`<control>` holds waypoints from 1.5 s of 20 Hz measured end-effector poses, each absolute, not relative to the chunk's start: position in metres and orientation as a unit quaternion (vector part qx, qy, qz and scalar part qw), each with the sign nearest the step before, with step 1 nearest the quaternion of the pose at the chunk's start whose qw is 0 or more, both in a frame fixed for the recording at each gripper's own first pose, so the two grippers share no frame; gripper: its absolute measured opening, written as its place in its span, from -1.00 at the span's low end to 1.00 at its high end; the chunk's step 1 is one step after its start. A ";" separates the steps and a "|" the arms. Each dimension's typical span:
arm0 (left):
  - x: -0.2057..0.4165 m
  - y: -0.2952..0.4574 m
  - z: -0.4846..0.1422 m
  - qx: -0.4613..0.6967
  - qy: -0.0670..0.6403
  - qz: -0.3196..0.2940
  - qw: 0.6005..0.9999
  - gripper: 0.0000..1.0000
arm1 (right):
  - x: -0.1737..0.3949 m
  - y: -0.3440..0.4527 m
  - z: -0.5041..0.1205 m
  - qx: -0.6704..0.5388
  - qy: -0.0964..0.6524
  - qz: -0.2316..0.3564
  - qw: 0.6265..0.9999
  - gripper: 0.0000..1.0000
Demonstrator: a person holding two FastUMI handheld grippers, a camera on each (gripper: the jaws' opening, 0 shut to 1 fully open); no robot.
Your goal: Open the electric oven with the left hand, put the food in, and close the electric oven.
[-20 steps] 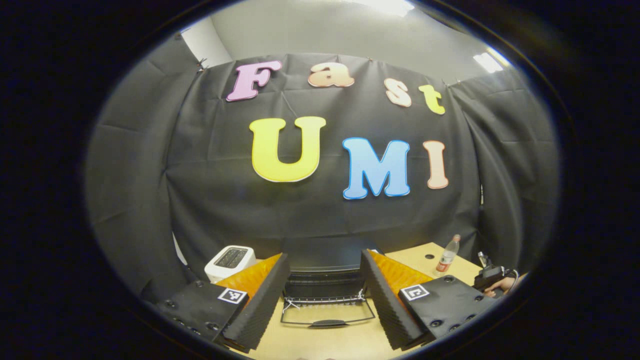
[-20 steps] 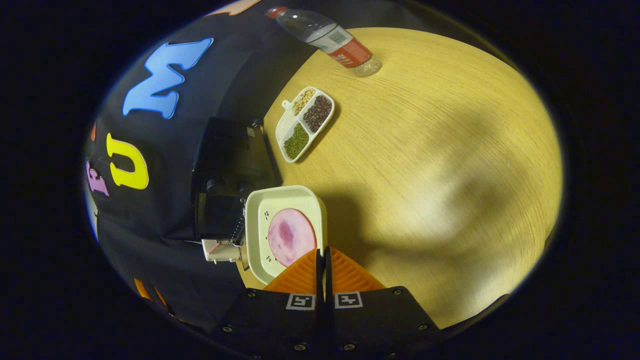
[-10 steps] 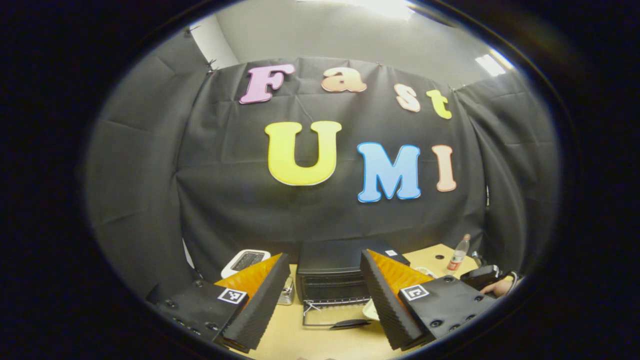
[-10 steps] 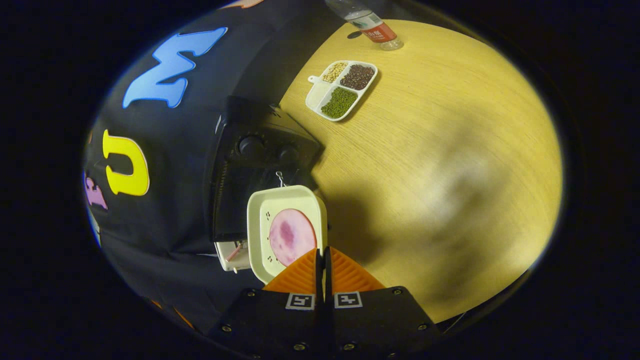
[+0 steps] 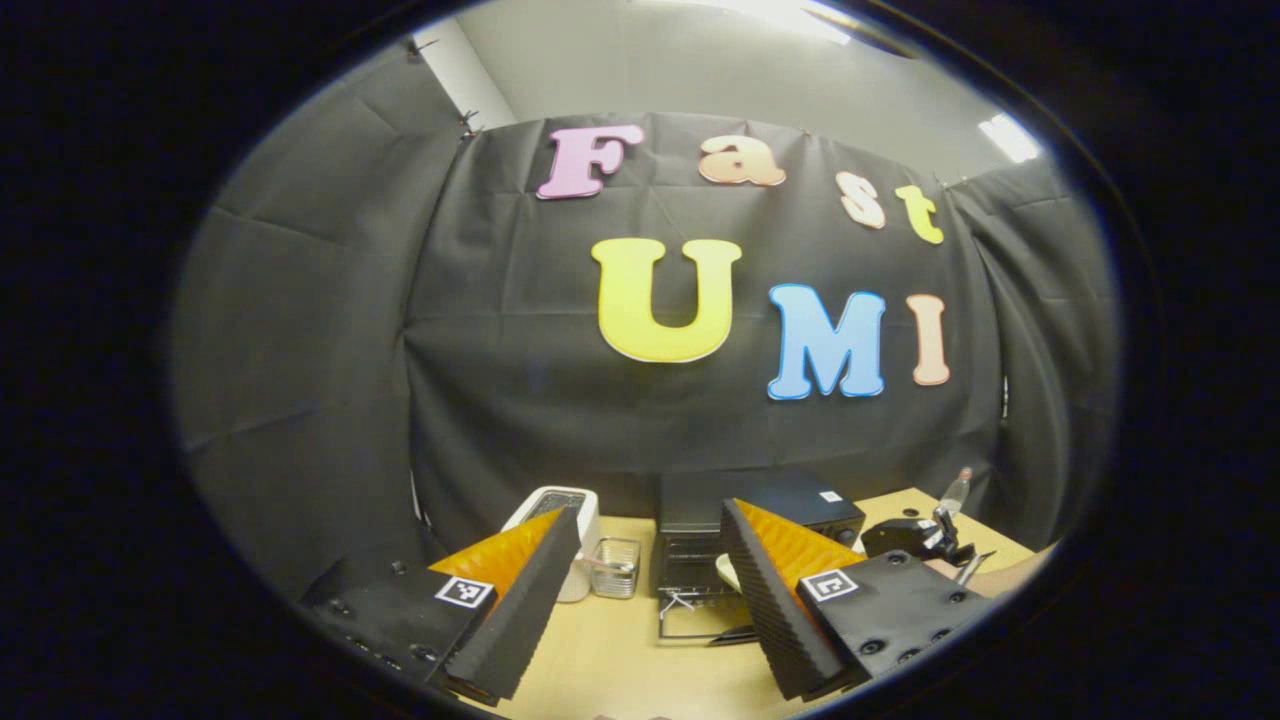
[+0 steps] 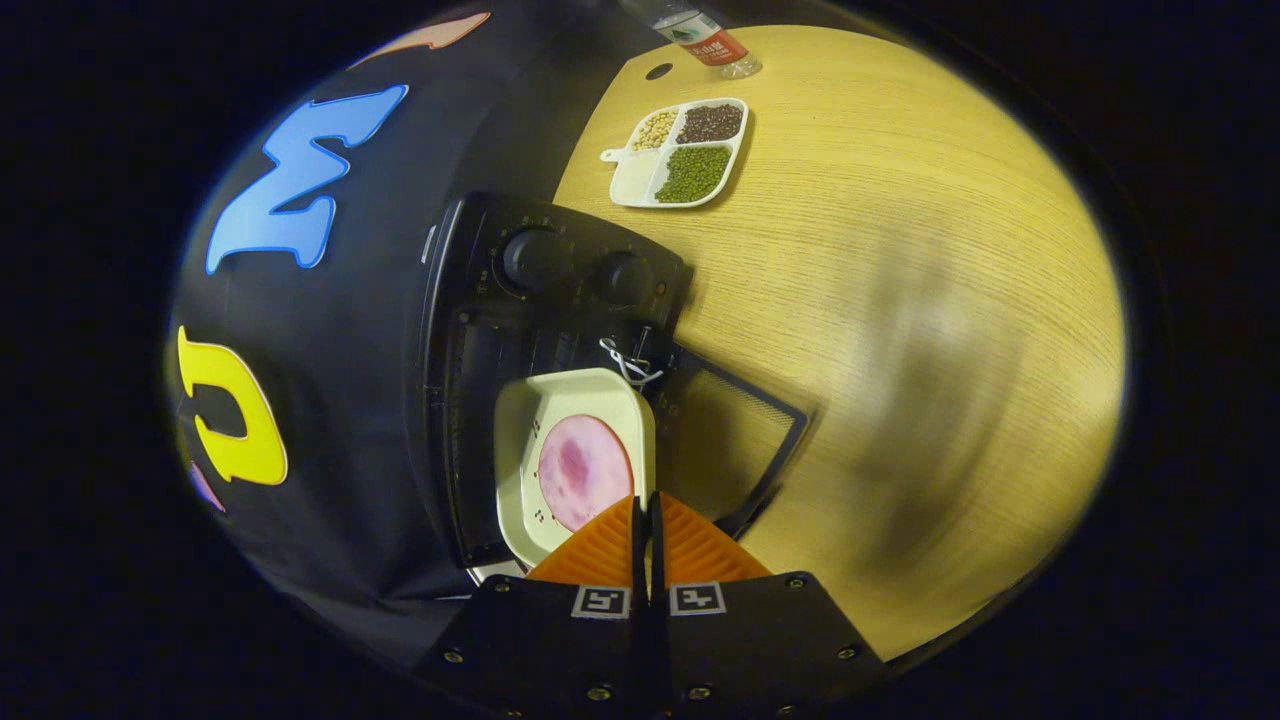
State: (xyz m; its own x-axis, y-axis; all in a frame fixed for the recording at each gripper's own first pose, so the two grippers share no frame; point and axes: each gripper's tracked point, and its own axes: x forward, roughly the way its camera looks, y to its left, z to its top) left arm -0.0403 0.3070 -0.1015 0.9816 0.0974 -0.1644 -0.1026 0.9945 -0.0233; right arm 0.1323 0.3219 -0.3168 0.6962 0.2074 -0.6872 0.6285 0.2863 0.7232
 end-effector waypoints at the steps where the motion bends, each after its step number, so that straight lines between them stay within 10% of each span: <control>1: -0.043 0.316 -0.103 -0.016 0.085 0.058 0.995 1.00 | 0.141 0.328 -0.317 0.585 0.353 -0.158 0.713 -0.99; 18: -0.055 0.377 -0.124 -0.006 0.114 0.114 0.987 0.92 | 0.252 0.380 -0.343 0.686 0.245 -0.235 0.643 -0.91; 30: -0.010 0.316 -0.128 -0.019 0.105 0.050 0.993 0.92 | 0.186 0.355 -0.299 0.527 0.333 -0.087 0.777 -0.53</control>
State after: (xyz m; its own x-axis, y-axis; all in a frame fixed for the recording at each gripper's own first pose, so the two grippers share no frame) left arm -0.0099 0.3160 -0.1284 0.9728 0.0959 -0.2108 -0.1038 0.9942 -0.0267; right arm 0.1864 0.3553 -0.2989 0.7633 0.2155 -0.6090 0.4863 0.4290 0.7613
